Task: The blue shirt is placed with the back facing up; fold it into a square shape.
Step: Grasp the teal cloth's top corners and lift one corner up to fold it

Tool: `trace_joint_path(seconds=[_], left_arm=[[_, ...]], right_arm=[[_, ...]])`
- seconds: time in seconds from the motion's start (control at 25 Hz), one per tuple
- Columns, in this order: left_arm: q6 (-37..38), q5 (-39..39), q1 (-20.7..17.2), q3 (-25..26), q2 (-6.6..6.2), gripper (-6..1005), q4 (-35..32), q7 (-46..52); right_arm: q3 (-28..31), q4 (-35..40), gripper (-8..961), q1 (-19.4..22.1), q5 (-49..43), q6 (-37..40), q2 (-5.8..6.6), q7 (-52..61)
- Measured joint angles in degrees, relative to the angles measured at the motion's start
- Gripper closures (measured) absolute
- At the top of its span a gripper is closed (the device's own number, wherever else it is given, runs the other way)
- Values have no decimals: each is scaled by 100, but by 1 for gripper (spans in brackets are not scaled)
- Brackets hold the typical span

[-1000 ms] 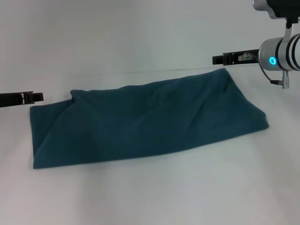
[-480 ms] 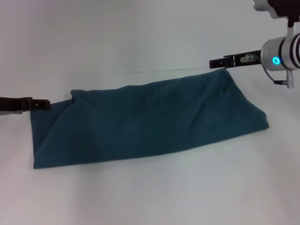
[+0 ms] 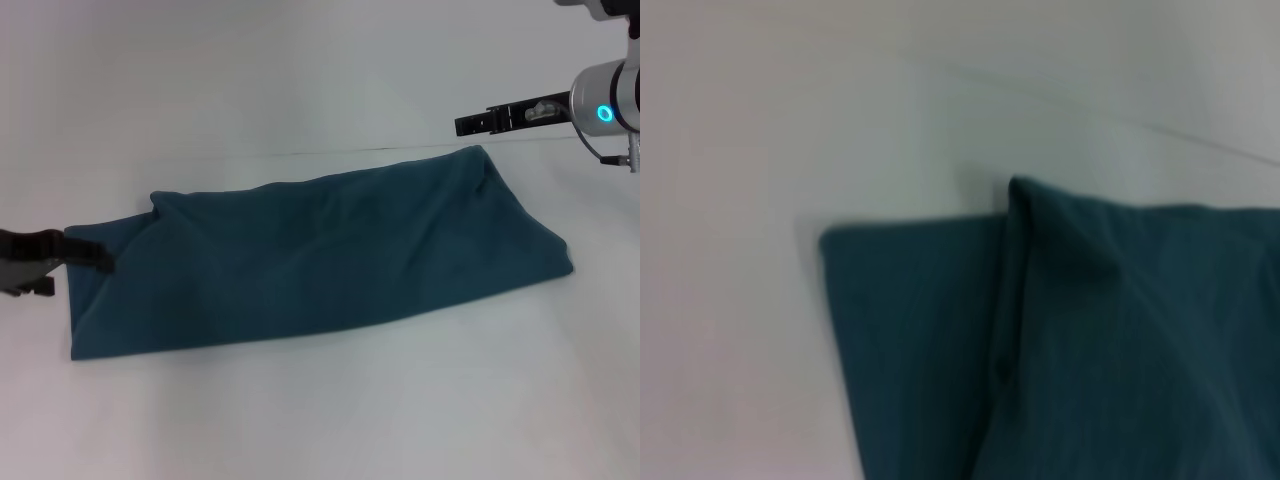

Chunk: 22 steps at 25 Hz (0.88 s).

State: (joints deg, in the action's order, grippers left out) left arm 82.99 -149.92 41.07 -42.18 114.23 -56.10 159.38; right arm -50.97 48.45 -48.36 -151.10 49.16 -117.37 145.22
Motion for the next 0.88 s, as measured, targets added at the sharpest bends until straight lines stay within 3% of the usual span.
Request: trace_joint_path(seconds=[0.28, 0.64, 0.88], left_arm=[[387, -11, -14, 7, -135, 62, 24, 586], [471, -2, -55, 27, -107, 62, 392, 806], [451, 26, -57, 426, -94, 63, 675, 852]], right_arm=[[-15, 324, 26, -46, -432, 143, -127, 36], [-145, 366, 24, -50, -473, 137, -146, 48], [-159, 368, 25, -7, -473, 150, -145, 46]])
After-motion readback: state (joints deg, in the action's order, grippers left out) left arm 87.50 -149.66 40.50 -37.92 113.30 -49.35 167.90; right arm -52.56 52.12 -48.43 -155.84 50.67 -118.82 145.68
